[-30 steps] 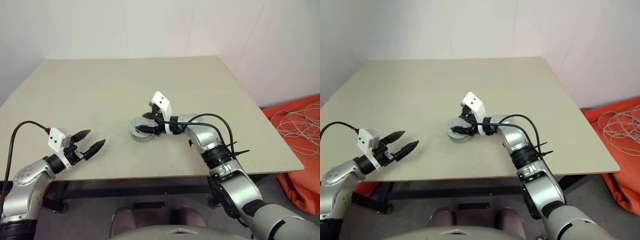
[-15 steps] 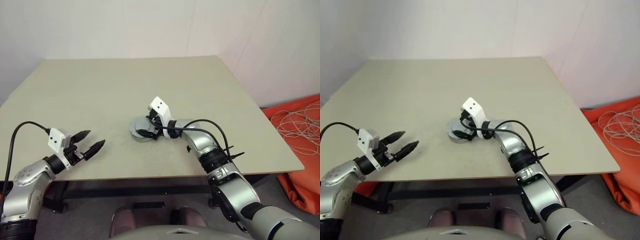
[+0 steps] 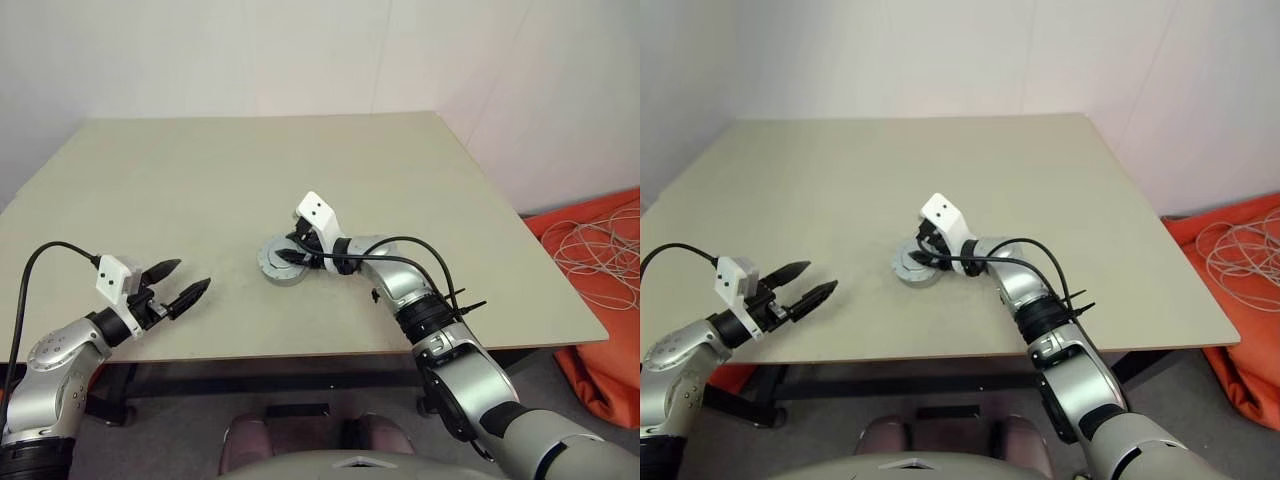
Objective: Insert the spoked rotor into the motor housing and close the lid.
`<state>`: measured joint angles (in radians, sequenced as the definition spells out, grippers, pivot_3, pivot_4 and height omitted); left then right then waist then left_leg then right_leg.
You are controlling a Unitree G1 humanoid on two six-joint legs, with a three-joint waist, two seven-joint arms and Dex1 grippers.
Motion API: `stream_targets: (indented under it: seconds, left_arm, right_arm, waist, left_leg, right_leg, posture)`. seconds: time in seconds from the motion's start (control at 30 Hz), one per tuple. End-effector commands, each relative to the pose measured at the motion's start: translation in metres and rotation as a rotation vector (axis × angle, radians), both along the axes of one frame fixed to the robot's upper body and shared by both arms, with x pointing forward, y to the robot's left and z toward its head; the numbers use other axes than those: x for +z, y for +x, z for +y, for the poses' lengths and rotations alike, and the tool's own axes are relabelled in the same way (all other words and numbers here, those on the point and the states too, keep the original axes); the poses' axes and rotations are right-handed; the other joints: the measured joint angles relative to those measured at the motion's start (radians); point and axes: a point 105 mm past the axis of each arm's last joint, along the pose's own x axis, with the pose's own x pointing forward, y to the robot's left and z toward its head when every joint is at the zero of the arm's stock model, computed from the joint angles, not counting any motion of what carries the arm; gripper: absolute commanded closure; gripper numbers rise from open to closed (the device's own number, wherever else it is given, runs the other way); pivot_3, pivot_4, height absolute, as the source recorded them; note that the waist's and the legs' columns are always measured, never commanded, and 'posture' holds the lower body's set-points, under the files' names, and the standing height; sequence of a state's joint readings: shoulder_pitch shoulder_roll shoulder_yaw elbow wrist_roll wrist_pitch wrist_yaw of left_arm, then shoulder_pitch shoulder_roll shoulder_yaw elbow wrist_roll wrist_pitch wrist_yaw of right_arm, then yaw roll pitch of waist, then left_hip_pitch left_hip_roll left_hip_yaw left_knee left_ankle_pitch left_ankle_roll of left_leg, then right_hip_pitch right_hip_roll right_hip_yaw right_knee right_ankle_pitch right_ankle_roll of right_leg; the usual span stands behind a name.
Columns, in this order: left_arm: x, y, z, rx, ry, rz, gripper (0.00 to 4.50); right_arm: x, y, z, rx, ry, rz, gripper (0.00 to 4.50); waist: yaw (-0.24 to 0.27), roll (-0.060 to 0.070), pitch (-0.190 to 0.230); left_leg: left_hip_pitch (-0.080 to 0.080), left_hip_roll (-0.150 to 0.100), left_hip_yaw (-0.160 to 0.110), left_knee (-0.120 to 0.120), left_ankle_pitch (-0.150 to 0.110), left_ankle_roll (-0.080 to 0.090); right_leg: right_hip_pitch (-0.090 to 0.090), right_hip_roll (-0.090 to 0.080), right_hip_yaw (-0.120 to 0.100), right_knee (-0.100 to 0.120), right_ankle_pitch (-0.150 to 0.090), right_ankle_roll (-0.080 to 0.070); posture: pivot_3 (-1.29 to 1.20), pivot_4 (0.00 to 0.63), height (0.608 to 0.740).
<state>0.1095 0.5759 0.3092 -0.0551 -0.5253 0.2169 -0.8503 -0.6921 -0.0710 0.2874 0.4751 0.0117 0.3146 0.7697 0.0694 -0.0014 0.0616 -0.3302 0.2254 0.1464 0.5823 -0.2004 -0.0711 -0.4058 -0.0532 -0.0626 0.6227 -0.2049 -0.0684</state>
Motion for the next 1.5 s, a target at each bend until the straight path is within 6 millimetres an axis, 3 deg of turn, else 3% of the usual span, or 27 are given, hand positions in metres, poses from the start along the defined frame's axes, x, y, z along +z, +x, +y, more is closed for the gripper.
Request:
stream_targets:
  seconds: [0.03,0.1,0.5,0.6,0.97,1.5]
  left_arm:
    - [0.015,0.004,-0.002,-0.014,0.023,-0.057,0.10]
    - [0.016,0.004,-0.002,-0.014,0.023,-0.058,0.10]
    - [0.017,0.005,-0.007,-0.017,0.018,-0.063,0.10]
    - [0.017,0.005,-0.009,-0.019,0.015,-0.062,0.10]
    - [0.017,0.004,-0.012,-0.026,0.012,-0.055,0.10]
    - [0.018,0.004,-0.014,-0.027,0.009,-0.055,0.10]
  right_arm:
    - [0.014,-0.002,0.010,0.039,0.019,-0.042,4.00]
    - [0.015,-0.002,0.010,0.046,0.017,-0.052,4.46]
    - [0.021,-0.001,0.009,0.029,0.047,-0.045,4.46]
    - [0.025,-0.004,0.009,0.046,0.063,-0.038,3.83]
    - [0.029,-0.008,0.010,0.048,0.067,-0.034,0.02]
    - [0.009,-0.008,0.010,0.028,-0.020,-0.035,0.02]
  waist:
    - [0.000,0.000,0.000]
    - [-0.001,0.000,0.000]
    - [0.000,0.000,0.000]
    - [0.000,0.000,0.000]
    - [0.000,0.000,0.000]
    - [0.000,0.000,0.000]
  left_leg:
    - [0.000,0.000,0.000,0.000,0.000,0.000]
    - [0.001,0.000,0.000,-0.001,0.000,0.000]
    - [0.000,0.000,0.000,0.000,0.000,0.000]
    - [0.000,0.000,0.000,0.000,0.000,0.000]
    - [0.000,0.000,0.000,0.000,0.000,0.000]
    - [0.000,0.000,0.000,-0.001,0.000,-0.001]
  right_leg:
    - [0.000,0.000,0.000,0.000,0.000,0.000]
    - [0.000,0.000,0.000,0.000,0.000,0.000]
    - [0.000,0.000,0.000,0.000,0.000,0.000]
    - [0.000,0.000,0.000,0.000,0.000,0.000]
    - [0.000,0.000,0.000,0.000,0.000,0.000]
    - [0.000,0.000,0.000,0.000,0.000,0.000]
  posture:
    - [0.00,0.000,0.740]
    - [0.00,0.000,0.740]
    - [0.00,0.000,0.740]
    - [0.00,0.000,0.740]
    - [0.00,0.000,0.740]
    - [0.00,0.000,0.740]
